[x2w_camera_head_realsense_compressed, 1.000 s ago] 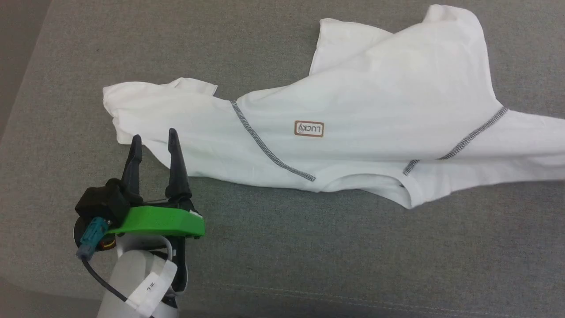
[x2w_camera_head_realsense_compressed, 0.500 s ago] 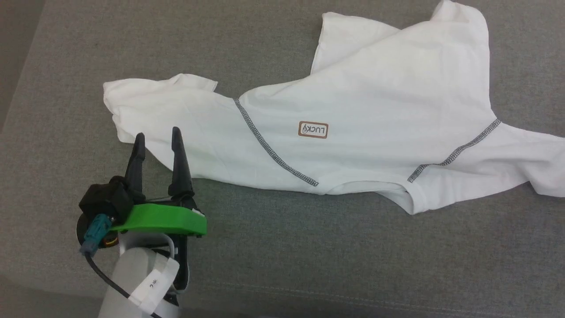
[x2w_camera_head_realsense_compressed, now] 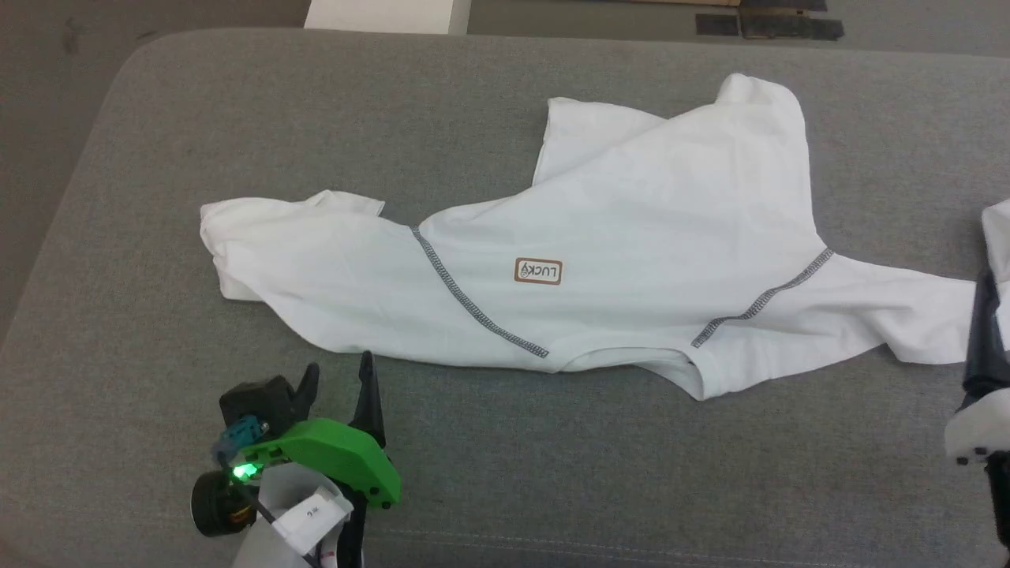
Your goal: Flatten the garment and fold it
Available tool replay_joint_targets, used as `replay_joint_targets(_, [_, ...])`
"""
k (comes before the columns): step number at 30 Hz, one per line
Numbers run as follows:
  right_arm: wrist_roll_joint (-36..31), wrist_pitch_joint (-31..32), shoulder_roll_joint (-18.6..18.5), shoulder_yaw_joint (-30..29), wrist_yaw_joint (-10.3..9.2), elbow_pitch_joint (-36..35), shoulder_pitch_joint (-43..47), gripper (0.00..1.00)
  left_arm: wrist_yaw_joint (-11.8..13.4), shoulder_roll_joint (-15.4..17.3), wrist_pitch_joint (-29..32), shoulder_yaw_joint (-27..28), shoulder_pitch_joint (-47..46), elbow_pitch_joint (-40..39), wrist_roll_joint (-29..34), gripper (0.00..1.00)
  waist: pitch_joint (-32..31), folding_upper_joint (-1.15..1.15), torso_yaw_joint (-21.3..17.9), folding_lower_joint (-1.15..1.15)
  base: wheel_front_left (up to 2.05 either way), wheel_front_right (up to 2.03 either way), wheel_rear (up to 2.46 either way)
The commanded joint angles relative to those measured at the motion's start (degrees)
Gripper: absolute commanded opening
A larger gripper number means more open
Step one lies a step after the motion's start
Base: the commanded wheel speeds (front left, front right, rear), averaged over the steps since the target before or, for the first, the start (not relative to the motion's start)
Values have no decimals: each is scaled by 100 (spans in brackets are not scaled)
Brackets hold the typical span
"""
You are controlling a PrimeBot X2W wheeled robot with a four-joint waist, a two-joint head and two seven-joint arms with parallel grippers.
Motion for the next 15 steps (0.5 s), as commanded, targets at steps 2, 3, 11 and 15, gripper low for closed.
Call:
replay_joint_targets(2, [130,-15,66,177,-9,-141,256,100,57,-12,220,-44,60,79,-119,100,-128,0,-156,0,0,0,0])
replay_joint_targets(3, [184,-14,84,242,-9,-177,338,100,65,-12,294,-51,49,109,-178,100,-131,0,-180,0,0,0,0])
replay_joint_targets(11, [659,-130,122,777,-9,-212,584,100,168,-11,889,-110,-402,618,-489,100,-22,0,-496,0,0,0,0])
replay_joint_targets(15, [697,-159,122,903,-9,-179,496,100,248,-11,1133,-138,-673,901,-596,100,68,0,-638,0,0,0,0])
